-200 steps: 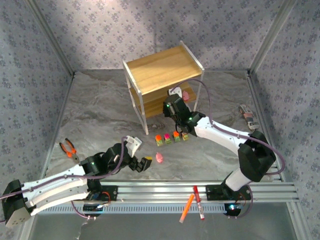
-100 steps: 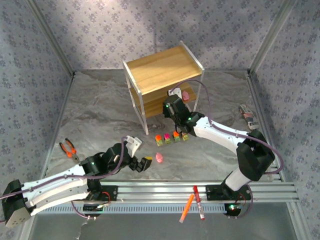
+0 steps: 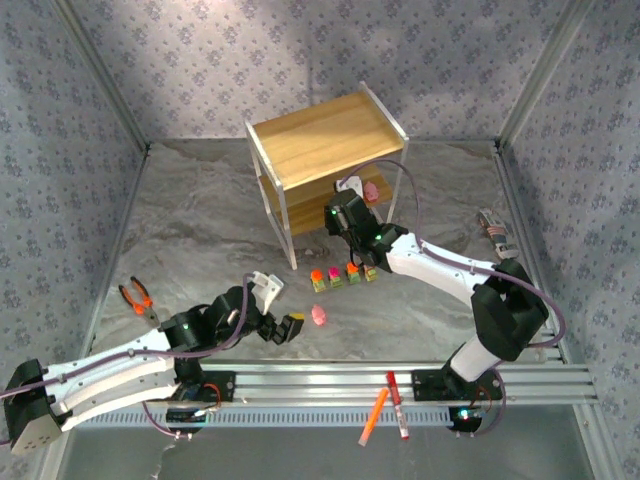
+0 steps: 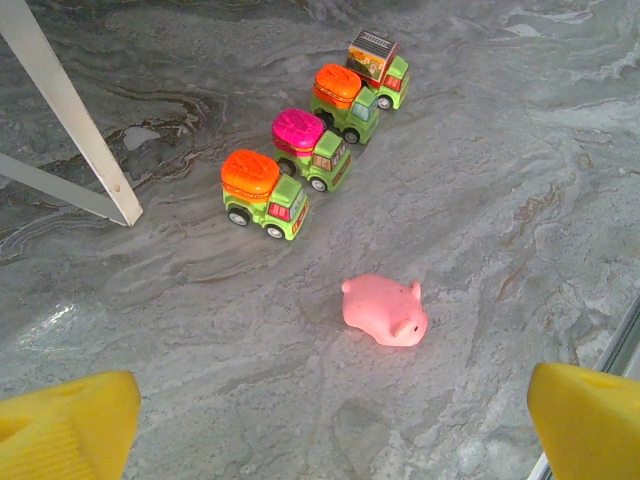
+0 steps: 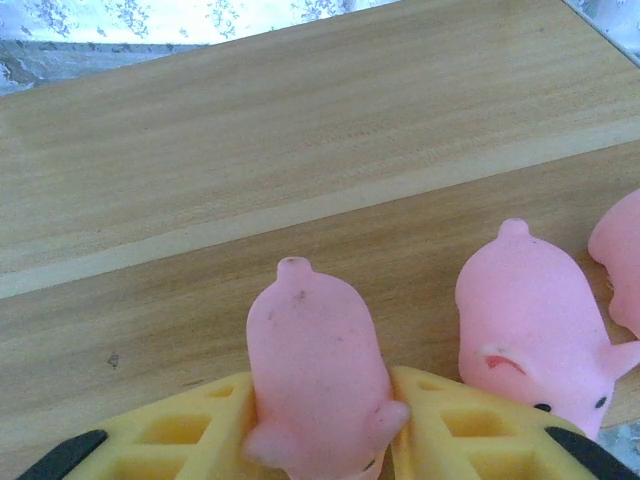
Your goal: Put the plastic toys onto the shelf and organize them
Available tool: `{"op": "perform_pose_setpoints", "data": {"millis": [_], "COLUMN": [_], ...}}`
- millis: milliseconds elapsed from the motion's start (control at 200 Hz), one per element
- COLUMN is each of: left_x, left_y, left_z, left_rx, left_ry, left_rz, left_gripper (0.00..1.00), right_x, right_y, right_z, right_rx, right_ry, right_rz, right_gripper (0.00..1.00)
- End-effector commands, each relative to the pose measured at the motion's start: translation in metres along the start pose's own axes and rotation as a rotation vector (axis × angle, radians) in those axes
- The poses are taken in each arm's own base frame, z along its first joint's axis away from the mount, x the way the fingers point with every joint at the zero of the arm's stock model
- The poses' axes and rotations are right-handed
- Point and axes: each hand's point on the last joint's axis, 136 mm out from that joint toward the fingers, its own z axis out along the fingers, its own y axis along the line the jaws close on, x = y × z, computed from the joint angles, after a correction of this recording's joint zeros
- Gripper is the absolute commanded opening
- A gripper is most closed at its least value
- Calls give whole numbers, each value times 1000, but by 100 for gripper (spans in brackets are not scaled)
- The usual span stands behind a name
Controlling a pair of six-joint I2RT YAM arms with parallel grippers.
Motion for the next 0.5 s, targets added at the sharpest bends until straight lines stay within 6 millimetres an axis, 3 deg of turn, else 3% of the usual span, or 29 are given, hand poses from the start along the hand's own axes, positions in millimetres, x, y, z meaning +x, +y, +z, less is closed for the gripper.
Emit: {"op": "perform_pose_setpoints", "data": {"millis": [0,495], "left_x": [-9,-10], "left_y": [-4,-3], "left_z": [-4,-4], "left_rx": [6,4], "left_ry": [-21,-23], "left_rz": [16,16], "left_gripper": [99,99], "right_x": [-3,-11], "right_y": [-4,-3], "right_z": [2,-5], "right_rx": [23,13], "right_ry": [0,-21], "right_rz": [-19,-13], "right_gripper": [40,42]}}
